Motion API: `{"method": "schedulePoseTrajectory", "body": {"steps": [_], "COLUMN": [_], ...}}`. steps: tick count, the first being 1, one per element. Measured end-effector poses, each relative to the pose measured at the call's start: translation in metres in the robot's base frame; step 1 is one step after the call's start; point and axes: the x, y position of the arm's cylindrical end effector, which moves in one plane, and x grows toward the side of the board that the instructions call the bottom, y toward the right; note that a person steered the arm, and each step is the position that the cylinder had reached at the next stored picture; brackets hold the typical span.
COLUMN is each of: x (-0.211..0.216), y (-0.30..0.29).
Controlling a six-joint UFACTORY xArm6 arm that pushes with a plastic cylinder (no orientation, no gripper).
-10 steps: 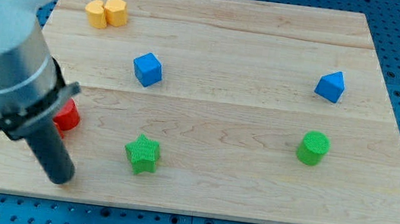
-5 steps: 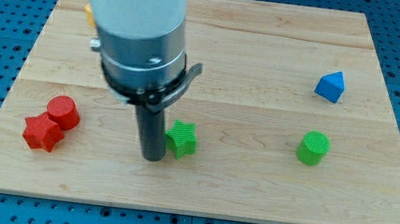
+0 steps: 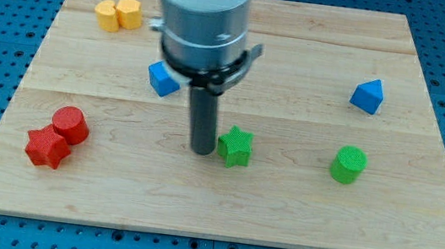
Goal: Move the green star left to the green circle
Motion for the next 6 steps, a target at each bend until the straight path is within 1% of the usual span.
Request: {"method": "schedulePoseTrajectory", "body": {"steps": [2, 3, 4, 5, 6], "x": [0.009, 0.034, 0.101, 0.095, 0.040], "y": [0.141, 0.100, 0.173, 0.316, 0.290]}}
